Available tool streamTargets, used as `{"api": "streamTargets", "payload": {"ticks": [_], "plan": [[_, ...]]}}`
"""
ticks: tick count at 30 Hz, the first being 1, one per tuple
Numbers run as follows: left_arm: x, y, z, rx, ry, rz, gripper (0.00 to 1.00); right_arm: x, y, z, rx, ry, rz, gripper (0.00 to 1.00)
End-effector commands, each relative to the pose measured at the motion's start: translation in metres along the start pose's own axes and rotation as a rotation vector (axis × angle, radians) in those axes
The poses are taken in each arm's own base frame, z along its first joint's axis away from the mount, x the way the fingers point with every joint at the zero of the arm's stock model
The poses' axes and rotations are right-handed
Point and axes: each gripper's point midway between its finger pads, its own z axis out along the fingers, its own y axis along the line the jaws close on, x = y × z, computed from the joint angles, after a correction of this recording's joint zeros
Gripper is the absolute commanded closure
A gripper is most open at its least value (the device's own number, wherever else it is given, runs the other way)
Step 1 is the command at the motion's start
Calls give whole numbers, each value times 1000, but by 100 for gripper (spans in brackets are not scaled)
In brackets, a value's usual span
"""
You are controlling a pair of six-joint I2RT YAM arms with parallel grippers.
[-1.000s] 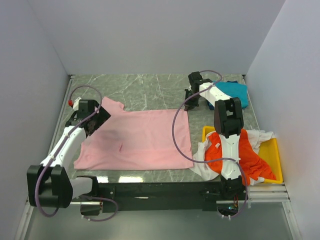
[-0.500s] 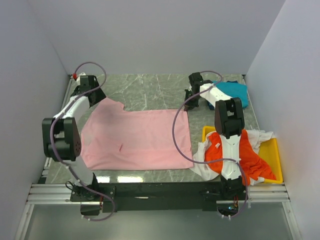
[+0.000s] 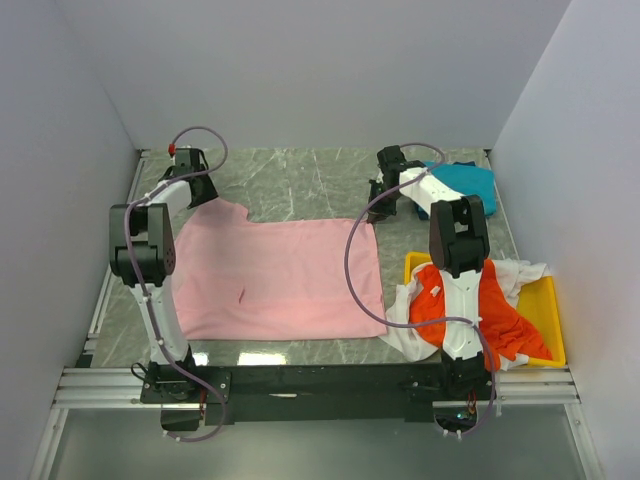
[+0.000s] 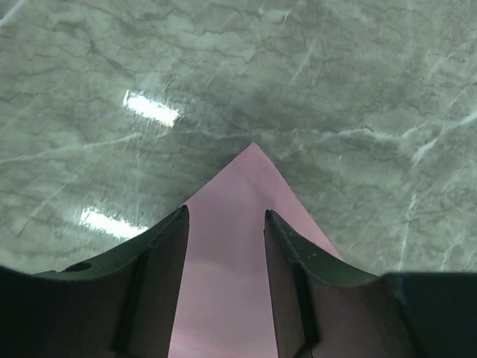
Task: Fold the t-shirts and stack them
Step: Fold the tshirt
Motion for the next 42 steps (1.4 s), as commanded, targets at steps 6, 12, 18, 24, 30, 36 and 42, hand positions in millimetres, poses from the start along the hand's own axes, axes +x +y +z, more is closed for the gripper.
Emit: {"api": "streamTargets", "payload": {"ticks": [6, 12, 18, 24, 30, 36, 42], "plan": [[-29, -22, 21, 54, -55, 21, 51, 28, -1, 0, 29, 85, -2, 100], [-20, -23, 32, 50, -34, 32, 52, 31, -1, 0, 33, 92, -4, 100], [-16, -25, 35, 39, -35, 58, 55, 31, 1, 1, 26, 93, -3, 100], [-12, -18, 40, -8, -21, 69, 62, 30, 2, 0, 22, 91, -4, 100], [-5, -10, 49, -63, 11, 70, 70, 32, 2, -1, 22, 92, -4, 100], [0, -7, 56, -82, 42, 79, 85, 32, 2, -4, 17, 87, 2, 100], [10, -4, 59, -89, 71, 88, 94, 30, 4, -8, 12, 83, 2, 100]]}}
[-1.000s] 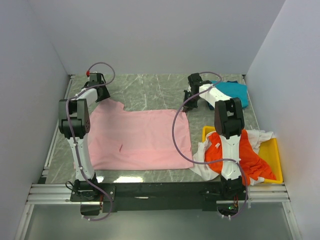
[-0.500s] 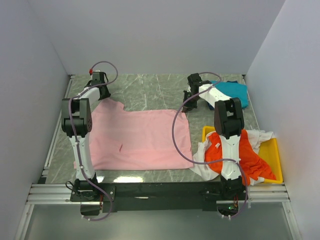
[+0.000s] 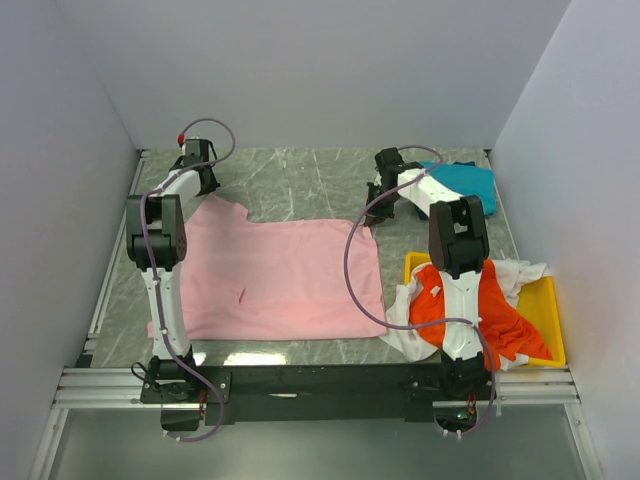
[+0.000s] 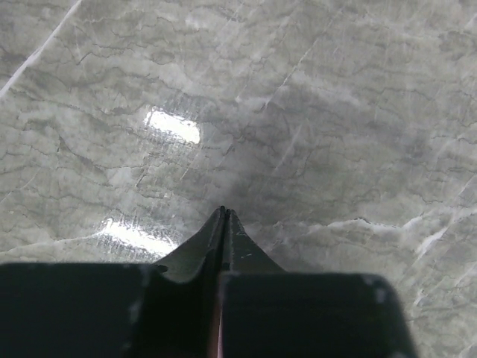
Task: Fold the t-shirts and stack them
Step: Fold the tshirt
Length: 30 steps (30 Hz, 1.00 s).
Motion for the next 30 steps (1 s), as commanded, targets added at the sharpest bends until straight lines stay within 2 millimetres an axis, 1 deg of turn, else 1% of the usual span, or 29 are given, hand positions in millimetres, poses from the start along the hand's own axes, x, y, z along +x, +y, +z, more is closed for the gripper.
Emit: {"api": "streamTargets", "payload": {"ticks": [1, 3, 9, 14, 15, 16, 18, 20, 25, 28, 30], "plan": [[31, 8, 5, -25, 92, 31, 99, 19, -3, -5, 33, 50, -4, 100], [33, 8, 3, -16, 92, 30, 100, 18, -2, -5, 29, 49, -3, 100], [24, 1, -10, 24, 83, 2, 100, 18, 0, -4, 23, 54, 3, 100], [1, -12, -29, 86, 23, -47, 100, 15, 2, -7, 17, 46, 1, 100], [-1, -13, -32, 90, 21, -57, 100, 16, 2, -7, 18, 47, 1, 100], [-9, -15, -37, 98, 7, -65, 100, 14, 3, -9, 16, 43, 0, 100], [-16, -16, -43, 102, -9, -80, 100, 14, 4, -10, 14, 42, 0, 100], [-24, -15, -52, 103, -31, -89, 99, 12, 5, -12, 13, 37, -1, 100], [-35, -8, -72, 89, -79, -105, 100, 10, 7, -15, 8, 30, 1, 100], [-41, -6, -81, 88, -104, -116, 100, 5, 6, -19, 16, 13, 7, 100], [-44, -7, -83, 98, -109, -123, 100, 2, 8, -22, 14, 5, 12, 100]]}}
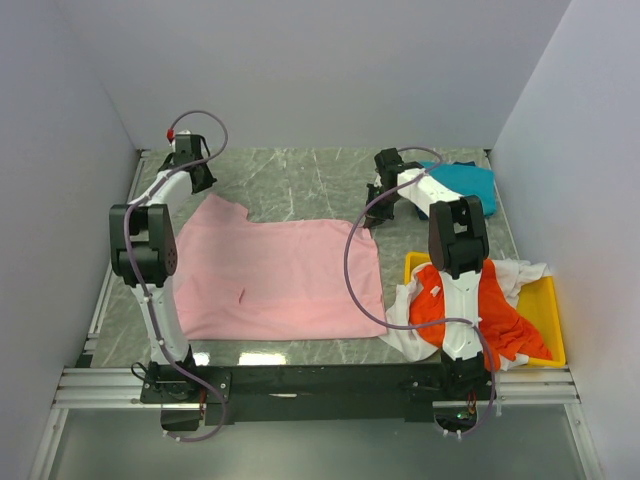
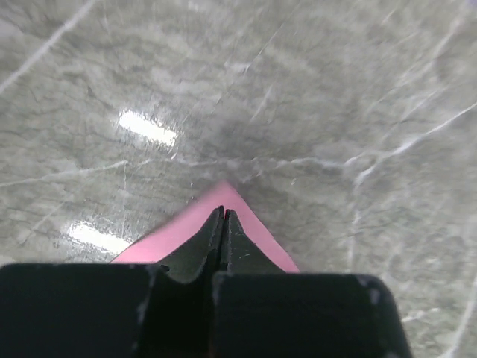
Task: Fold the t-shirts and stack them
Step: Fold the tshirt
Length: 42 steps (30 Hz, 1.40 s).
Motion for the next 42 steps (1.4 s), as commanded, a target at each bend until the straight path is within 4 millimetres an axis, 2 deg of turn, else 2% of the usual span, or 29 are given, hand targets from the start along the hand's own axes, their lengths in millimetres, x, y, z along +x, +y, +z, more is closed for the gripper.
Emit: {"api": "streamTargets", "payload": {"ticks": [1, 10, 15, 20, 24, 30, 42], "plan": [[-35, -10, -22, 41, -95, -39, 100, -5, 8, -23, 16, -27, -3, 100], [-37, -14, -20, 60, -86, -26, 100, -18, 15, -35, 10, -58, -2, 100], [-12, -10, 4, 42, 16, 6, 99, -14, 16, -33, 0, -47, 5, 100], [5, -6, 21, 25, 58, 18, 89, -10, 15, -33, -3, -43, 5, 100], [7, -1, 28, -6, 63, 35, 78, -7, 14, -33, -3, -39, 7, 100], [9, 3, 35, -22, 63, 46, 69, -5, 15, -34, -12, -37, 10, 100], [20, 6, 48, -38, 82, 63, 61, 2, 13, -32, -10, -23, 6, 100]]}}
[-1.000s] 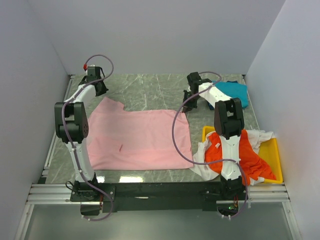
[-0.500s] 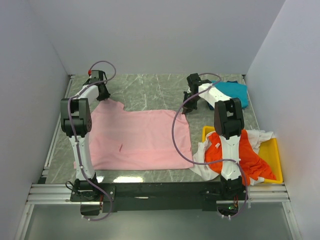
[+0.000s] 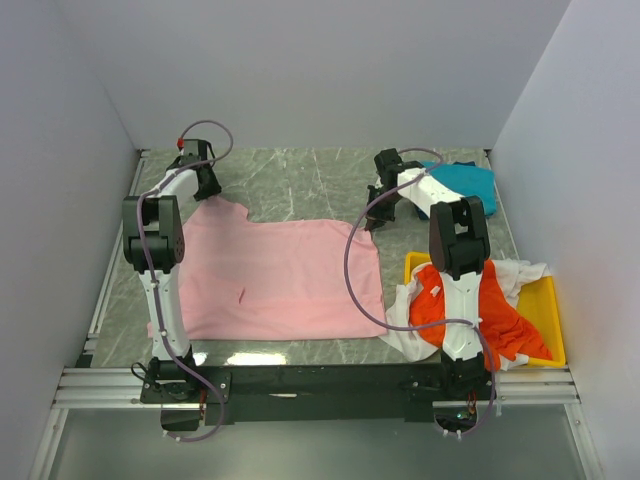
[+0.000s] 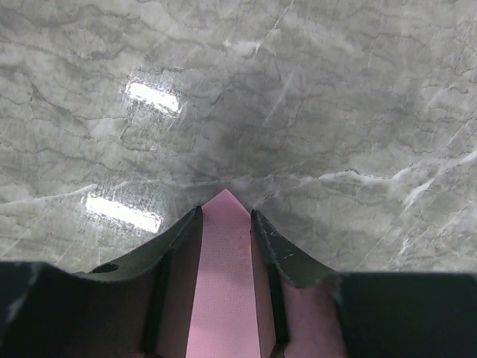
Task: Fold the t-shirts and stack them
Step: Fold the tshirt
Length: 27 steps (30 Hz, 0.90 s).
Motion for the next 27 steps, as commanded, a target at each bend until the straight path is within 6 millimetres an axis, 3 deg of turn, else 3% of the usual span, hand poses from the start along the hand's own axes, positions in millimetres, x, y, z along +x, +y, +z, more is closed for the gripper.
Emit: {"api": "streamTargets", "payload": {"ticks": [1, 20, 21, 27], "plan": [[-7, 3, 6, -19, -18, 18, 61, -7, 15, -24, -37, -55, -21, 100], [13, 11, 18, -47, 35, 37, 94, -9, 19, -33, -46, -72, -29, 100], [15, 11, 19, -49, 42, 37, 99, -11, 19, -33, -47, -75, -27, 100], [-3, 4, 1, -9, -25, 20, 100, -15, 24, -40, -60, -97, -27, 100]]}}
